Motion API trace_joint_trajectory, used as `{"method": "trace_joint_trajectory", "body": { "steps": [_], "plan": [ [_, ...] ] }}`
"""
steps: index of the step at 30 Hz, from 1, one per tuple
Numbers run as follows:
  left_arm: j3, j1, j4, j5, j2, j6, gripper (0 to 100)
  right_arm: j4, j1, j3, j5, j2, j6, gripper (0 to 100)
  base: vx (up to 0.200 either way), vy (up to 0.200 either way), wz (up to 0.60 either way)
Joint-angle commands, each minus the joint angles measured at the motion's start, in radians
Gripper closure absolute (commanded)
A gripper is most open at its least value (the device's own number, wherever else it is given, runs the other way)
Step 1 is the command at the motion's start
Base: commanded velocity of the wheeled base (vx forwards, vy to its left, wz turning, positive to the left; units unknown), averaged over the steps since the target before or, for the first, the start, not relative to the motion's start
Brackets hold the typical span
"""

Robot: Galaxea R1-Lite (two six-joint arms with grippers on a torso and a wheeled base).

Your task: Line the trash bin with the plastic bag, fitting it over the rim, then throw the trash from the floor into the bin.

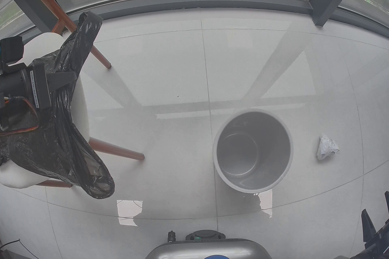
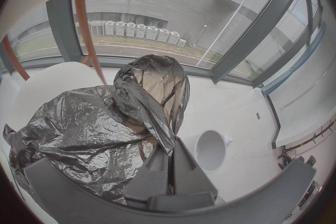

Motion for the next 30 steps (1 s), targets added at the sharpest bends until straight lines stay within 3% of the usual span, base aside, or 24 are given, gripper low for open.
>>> {"method": "trace_joint_trajectory", "body": {
  "steps": [1,30],
  "plan": [
    [-0.001,-0.009,0.0,-0.018,-0.003,-0.001,100,0.0,0.0,0.018,0.0,-0.016,-0.001,0,0.0,-0.2,0.0],
    [0.054,-0.09,0.0,-0.072,0.001,-0.005,100,0.0,0.0,0.018,0.001,-0.016,-0.001,0,0.0,-0.193,0.0]
  ]
}}
